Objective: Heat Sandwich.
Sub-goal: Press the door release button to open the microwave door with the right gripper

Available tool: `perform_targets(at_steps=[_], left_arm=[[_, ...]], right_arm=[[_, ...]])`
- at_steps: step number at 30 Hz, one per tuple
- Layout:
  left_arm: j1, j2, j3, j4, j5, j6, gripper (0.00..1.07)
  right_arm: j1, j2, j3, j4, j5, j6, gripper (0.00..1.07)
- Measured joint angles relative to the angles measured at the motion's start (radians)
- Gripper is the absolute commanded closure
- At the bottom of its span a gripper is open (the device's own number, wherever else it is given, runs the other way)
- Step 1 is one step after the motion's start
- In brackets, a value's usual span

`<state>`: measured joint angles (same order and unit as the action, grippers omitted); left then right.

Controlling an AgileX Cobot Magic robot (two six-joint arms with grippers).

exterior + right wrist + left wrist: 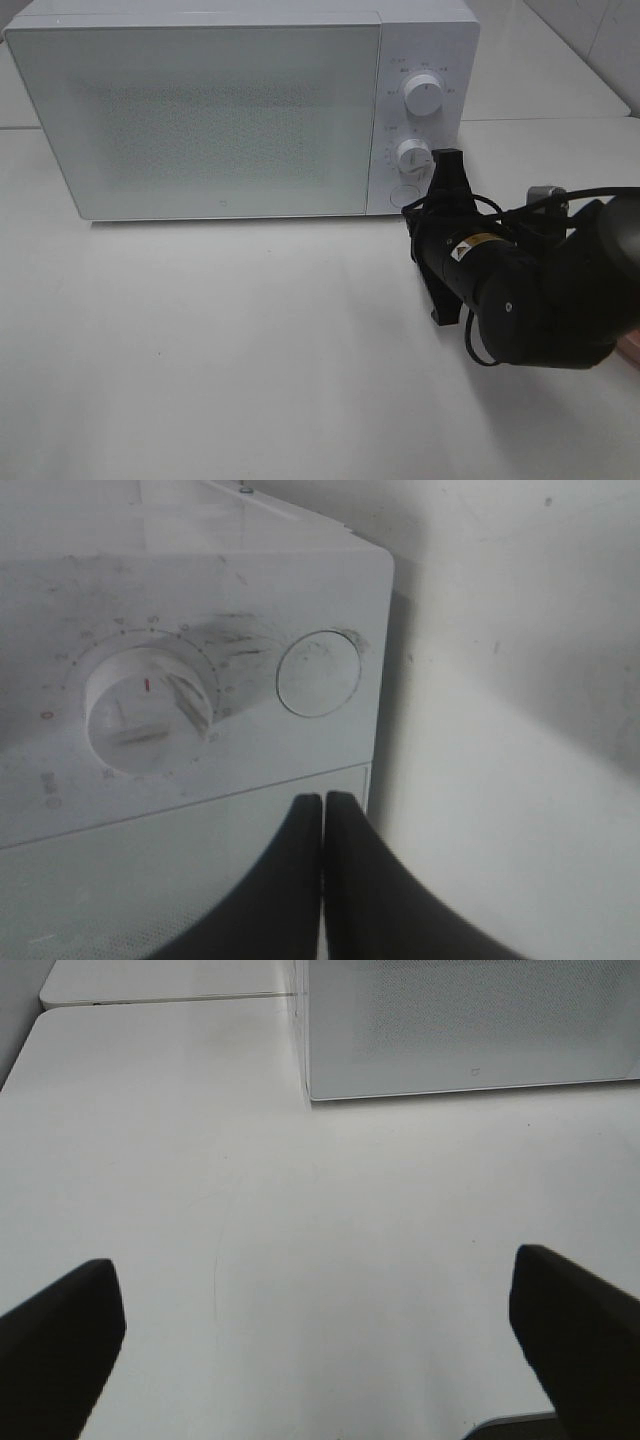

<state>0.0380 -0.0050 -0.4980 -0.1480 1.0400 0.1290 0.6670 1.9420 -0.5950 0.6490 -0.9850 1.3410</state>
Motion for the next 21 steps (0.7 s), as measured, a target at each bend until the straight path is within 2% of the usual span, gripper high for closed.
perform_targets(at_steps=[12,21], left_arm=[[0.000,0.000,0.000,0.000,0.000,0.000,0.06],[0.000,0.000,0.000,0.000,0.000,0.000,0.06]], right_arm=[[-0.099,0.118,-0.164,-0.072,0.062,0.005,1.02],[-0.142,0.165,-0.234,-0.082,0.106,0.008,1.02]])
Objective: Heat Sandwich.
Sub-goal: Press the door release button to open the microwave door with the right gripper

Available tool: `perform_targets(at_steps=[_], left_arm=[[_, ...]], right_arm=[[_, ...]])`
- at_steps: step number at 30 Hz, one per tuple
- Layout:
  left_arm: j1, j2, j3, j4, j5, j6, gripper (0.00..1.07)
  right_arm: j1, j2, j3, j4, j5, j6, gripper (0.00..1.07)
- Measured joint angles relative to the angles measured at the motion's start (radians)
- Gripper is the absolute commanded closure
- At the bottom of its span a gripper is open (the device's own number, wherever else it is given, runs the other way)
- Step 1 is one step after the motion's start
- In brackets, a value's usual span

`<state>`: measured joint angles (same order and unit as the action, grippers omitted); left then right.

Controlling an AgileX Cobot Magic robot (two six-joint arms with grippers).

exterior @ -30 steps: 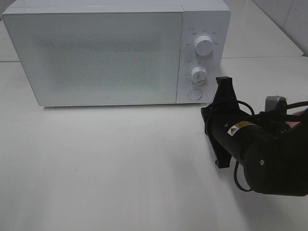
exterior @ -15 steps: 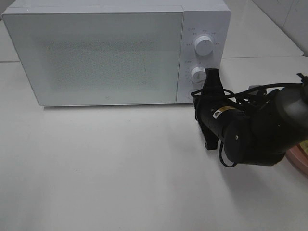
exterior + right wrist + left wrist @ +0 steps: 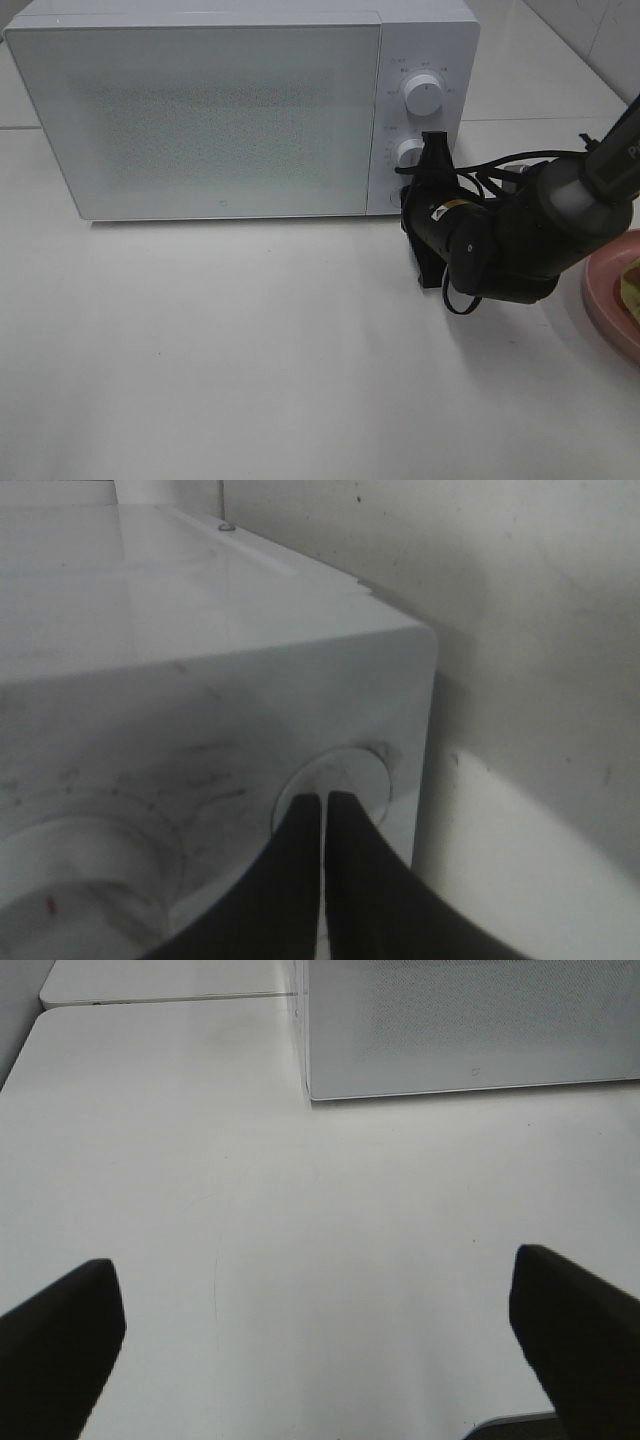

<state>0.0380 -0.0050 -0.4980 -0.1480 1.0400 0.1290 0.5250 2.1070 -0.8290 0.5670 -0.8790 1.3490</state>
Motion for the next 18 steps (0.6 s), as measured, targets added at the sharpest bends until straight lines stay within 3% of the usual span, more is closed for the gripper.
perform_targets(at_steps=[12,14,18], left_arm=[[0.000,0.000,0.000,0.000,0.000,0.000,0.06],[0.000,0.000,0.000,0.000,0.000,0.000,0.06],[0.000,0.000,0.000,0.000,0.000,0.000,0.06]], right_arm=[[-0.012,0.048,-0.050,-0.014,0.029,0.044,1.02],[-0.014,0.049,-0.054,-0.014,0.033,0.044,1.07],[-0.015,0.053,-0.057,-0.016,0.027,0.044,1.07]])
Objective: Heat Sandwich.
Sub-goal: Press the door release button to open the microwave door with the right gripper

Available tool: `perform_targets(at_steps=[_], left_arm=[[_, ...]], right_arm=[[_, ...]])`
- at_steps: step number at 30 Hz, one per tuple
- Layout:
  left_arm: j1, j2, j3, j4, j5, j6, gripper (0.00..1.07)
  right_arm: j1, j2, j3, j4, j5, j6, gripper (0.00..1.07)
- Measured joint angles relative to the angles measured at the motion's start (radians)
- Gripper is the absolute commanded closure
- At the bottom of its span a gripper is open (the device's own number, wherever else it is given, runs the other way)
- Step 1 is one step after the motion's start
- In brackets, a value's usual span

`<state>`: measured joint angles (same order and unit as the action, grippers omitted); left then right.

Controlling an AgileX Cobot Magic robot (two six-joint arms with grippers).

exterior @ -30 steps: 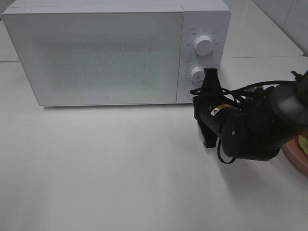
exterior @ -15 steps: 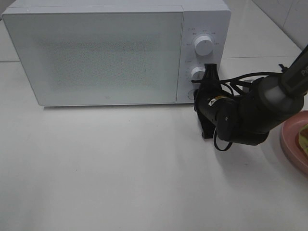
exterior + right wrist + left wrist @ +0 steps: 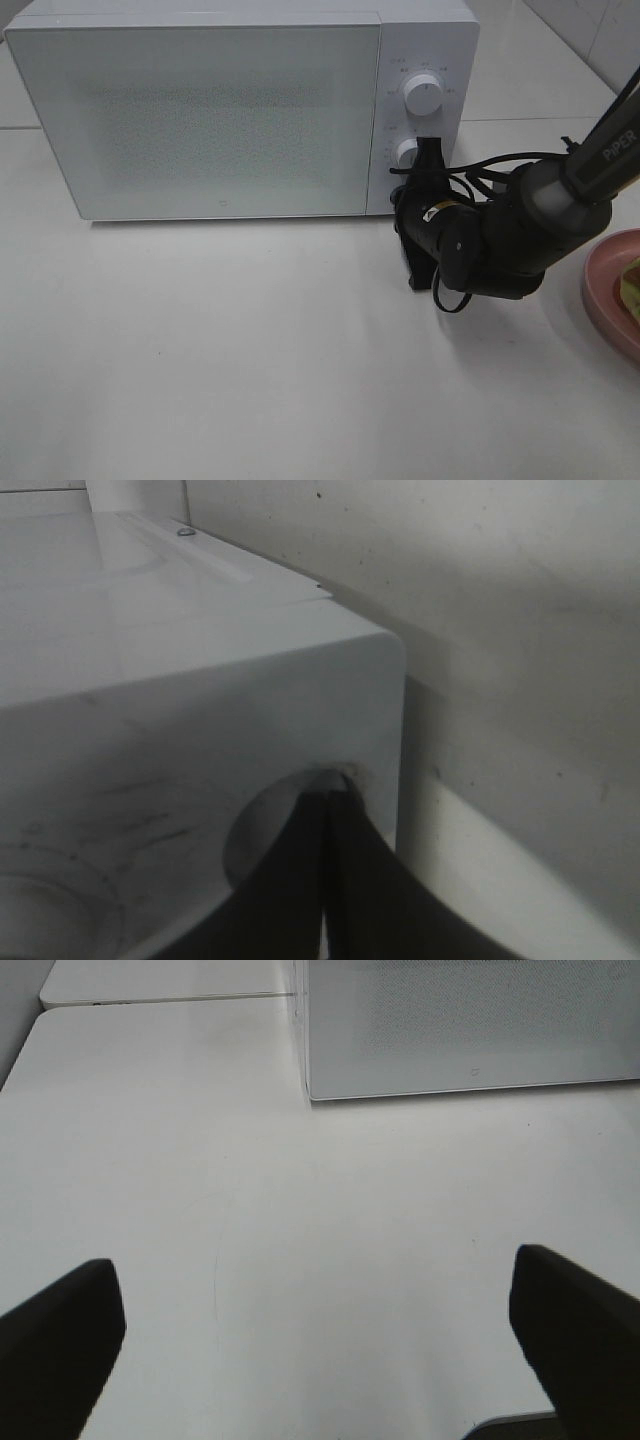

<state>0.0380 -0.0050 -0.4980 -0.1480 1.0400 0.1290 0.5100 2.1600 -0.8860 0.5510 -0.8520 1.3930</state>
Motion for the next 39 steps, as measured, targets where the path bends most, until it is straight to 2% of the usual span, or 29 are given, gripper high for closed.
perform_targets(at_steps=[39], left_arm=[[0.000,0.000,0.000,0.000,0.000,0.000,0.06]], right_arm=[[0.000,0.019,-0.029,0.027,-0.056,-0.030,1.07]])
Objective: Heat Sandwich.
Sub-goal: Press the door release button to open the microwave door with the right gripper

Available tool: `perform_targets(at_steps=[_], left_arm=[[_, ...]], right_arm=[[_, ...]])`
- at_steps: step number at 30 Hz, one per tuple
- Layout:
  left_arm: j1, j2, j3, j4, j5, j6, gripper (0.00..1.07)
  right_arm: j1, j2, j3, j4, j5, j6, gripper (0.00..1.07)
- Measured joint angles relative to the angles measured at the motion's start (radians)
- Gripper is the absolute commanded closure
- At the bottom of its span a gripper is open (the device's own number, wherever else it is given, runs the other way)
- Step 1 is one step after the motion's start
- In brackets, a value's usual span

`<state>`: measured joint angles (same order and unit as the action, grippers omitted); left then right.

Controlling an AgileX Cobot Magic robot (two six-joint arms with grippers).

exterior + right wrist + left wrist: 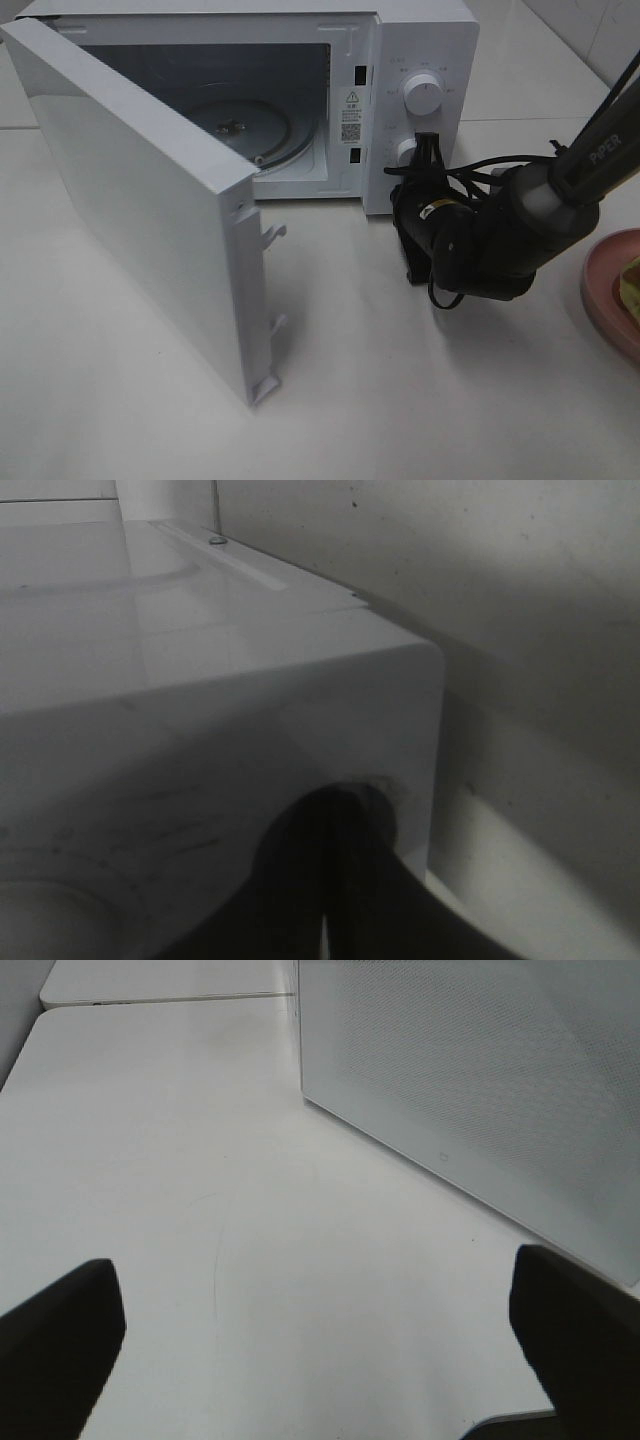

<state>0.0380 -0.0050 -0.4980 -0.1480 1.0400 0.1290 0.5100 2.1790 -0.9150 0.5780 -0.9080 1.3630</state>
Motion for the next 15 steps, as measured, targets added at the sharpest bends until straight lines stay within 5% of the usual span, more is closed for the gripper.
perform_targets(at_steps=[15], left_arm=[[0.000,0.000,0.000,0.000,0.000,0.000,0.06]], right_arm=[[-0.020,-0.029,0.010,-0.051,0.069,0.001,1.07]])
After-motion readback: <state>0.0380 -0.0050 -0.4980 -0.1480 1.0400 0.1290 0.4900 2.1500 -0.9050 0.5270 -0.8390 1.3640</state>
